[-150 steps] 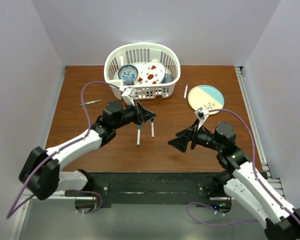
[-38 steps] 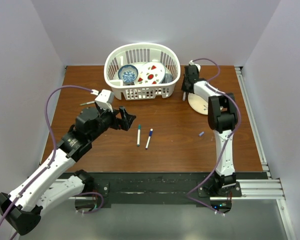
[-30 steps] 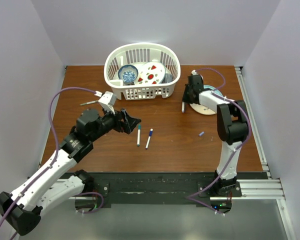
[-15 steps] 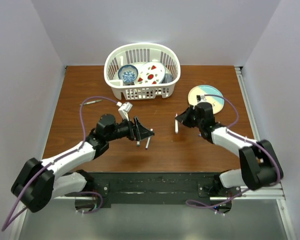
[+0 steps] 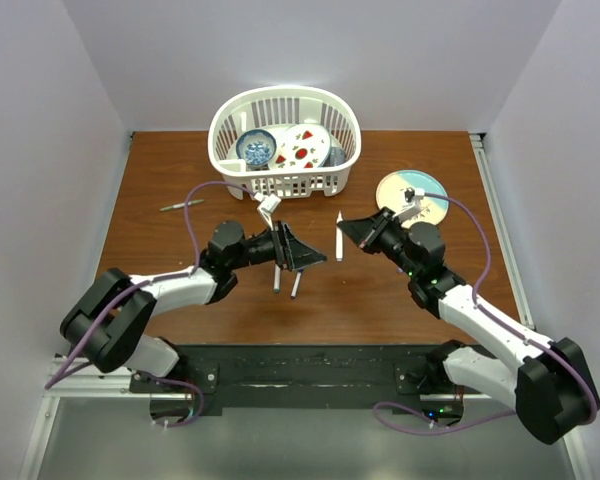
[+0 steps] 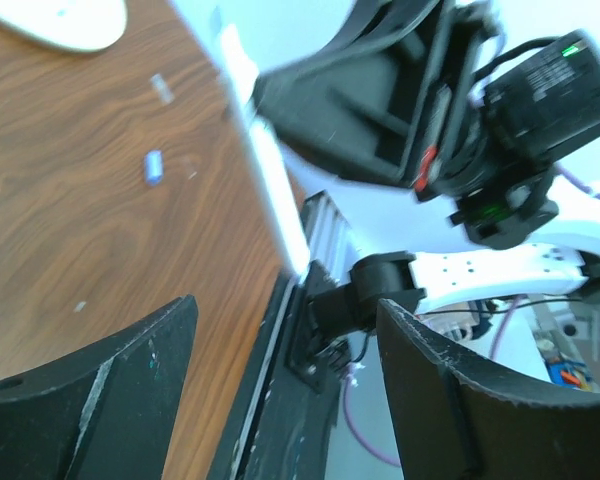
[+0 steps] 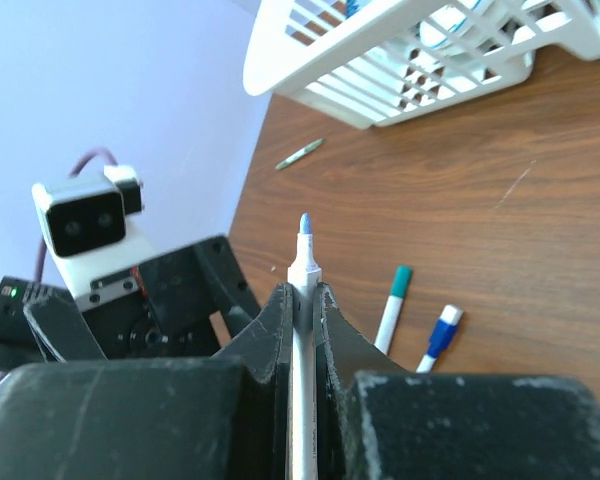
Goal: Insert the pens into the pen caps
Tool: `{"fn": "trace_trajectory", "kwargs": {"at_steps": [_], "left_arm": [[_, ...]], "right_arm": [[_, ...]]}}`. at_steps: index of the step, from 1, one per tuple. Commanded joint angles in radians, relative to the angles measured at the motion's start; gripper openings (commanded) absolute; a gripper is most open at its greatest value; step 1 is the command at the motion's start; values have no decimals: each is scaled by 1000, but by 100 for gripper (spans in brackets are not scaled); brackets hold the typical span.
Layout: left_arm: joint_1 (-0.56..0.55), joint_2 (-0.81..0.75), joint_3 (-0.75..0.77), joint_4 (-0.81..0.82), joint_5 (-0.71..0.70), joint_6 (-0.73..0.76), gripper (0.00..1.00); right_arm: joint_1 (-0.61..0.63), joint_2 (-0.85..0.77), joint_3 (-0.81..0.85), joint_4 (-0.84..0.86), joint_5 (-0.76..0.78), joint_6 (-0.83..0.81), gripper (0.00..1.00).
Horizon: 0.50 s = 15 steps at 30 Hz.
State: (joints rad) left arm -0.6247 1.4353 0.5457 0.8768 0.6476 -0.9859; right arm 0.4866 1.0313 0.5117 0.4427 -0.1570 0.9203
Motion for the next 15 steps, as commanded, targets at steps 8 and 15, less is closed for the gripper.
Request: {"fn": "trace_trajectory", "kwargs": {"at_steps": [8,15], "left_arm": [[-50,119,143,231,75,-40,68],[-58,160,161,229,72,-30,66]], "right_arm": [[40,-54,-10,56,19,38,0],[55,-74,-15,56,34,37,0]]}}
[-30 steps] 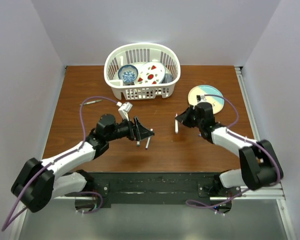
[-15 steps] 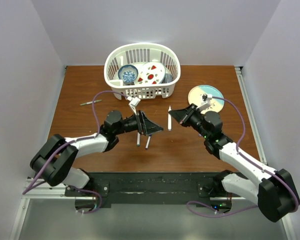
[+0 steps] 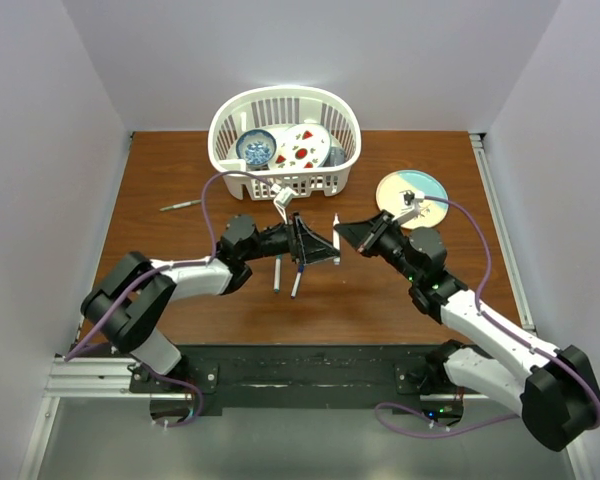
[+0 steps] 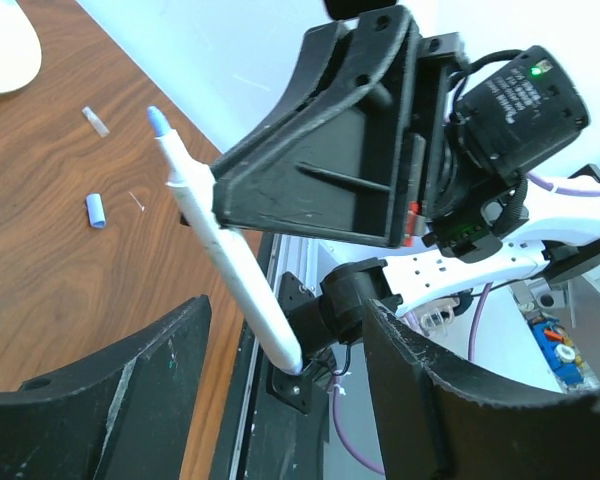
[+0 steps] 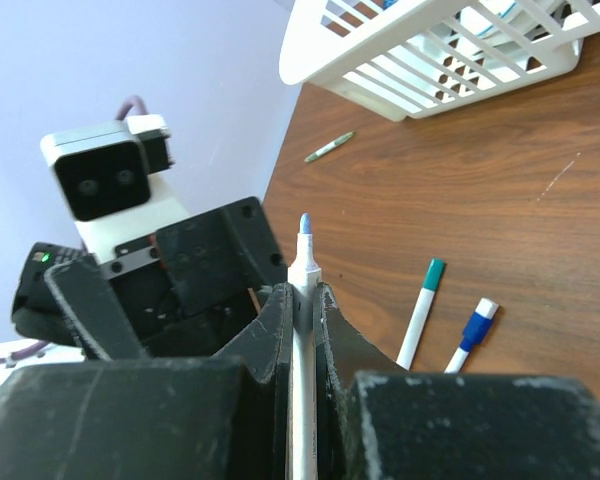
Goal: Insert the pens into the pen caps
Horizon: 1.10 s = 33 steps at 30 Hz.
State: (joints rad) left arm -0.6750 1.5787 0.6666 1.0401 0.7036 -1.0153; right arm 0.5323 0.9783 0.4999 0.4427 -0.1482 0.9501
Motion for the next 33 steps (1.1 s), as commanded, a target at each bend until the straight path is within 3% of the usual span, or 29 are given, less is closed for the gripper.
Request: {"fn": "trace_trajectory", "kwargs": {"at_steps": [1,9,15,19,24,25,28,33], "left_arm": [[-11,20,44,66,17,0,66],[-21,50,68,93,40,-12,57],[-24,64,50,184,59,-69,28],[-23,69,31,245,74,-118,1],[6,29,-7,235,91,-125,0],[15,15,-21,212,94,-115,0],[44,-71,-27,50,89,-27,0],[48,-264,43,-460,-35,230,0]], "right_arm": [[14,-20,-3,56,24,9,0],[37,-29,-18,62,36,7,0],[63,-61,-31,42,71,7,0],[67,-82,-27,19,76,4,0],[67,-151,15,-146,124,-30,31],[66,-164,28,-185,142,-36,41],[67,-191,71,-323,214,-70,51],[66,-156,147,-606,427,-47,54]]}}
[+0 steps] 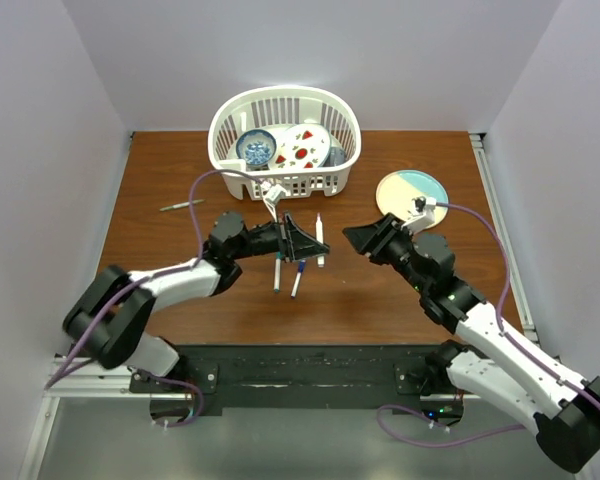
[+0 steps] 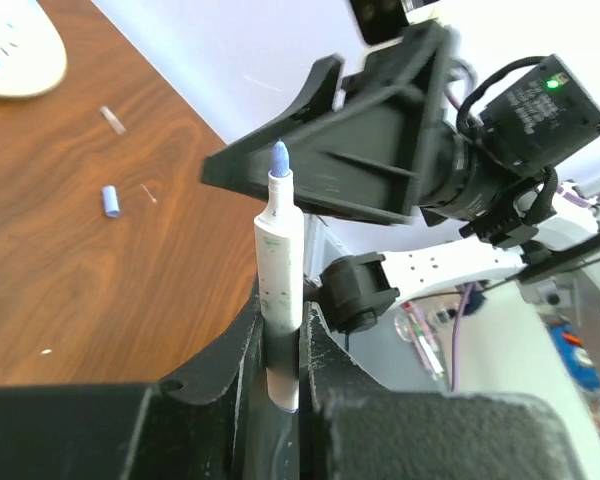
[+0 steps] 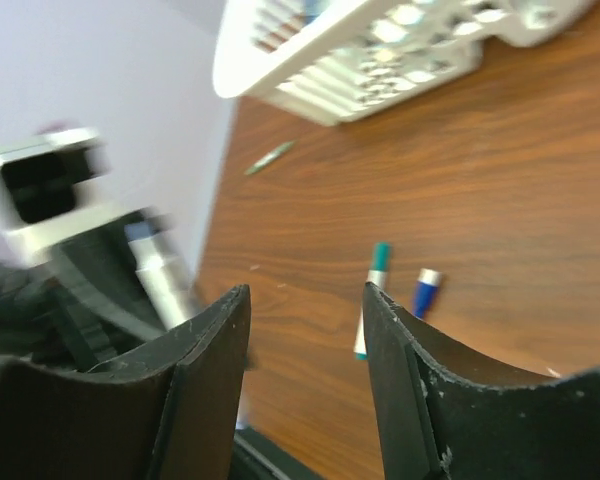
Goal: Insert the pens into the pen caps
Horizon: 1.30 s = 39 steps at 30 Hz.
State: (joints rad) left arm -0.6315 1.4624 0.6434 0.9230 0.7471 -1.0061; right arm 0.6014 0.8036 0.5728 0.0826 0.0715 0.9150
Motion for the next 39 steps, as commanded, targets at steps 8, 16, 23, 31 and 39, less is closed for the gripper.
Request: {"fn": "trace_trajectory", "kwargs": {"at_steps": [8,16,23,31,39], "left_arm": [[4,-367,254,-1037,-273,613,0],[4,-516,178,-1126,-423,790,0],[6,-567,176,-1124,-448,791,0],[4,-599,173,-1127,-465,804,0],[6,-599,171,-1135,-463,808,0]], "right_arm": [[-66,247,249,-660,471,160,43],[-290,361,222,-590,393,117,34],[-368,535,291,-626,364,108,36],[-373,646,294,-613,323,142,38],[-373,709,279,-615,312,170,40]]}}
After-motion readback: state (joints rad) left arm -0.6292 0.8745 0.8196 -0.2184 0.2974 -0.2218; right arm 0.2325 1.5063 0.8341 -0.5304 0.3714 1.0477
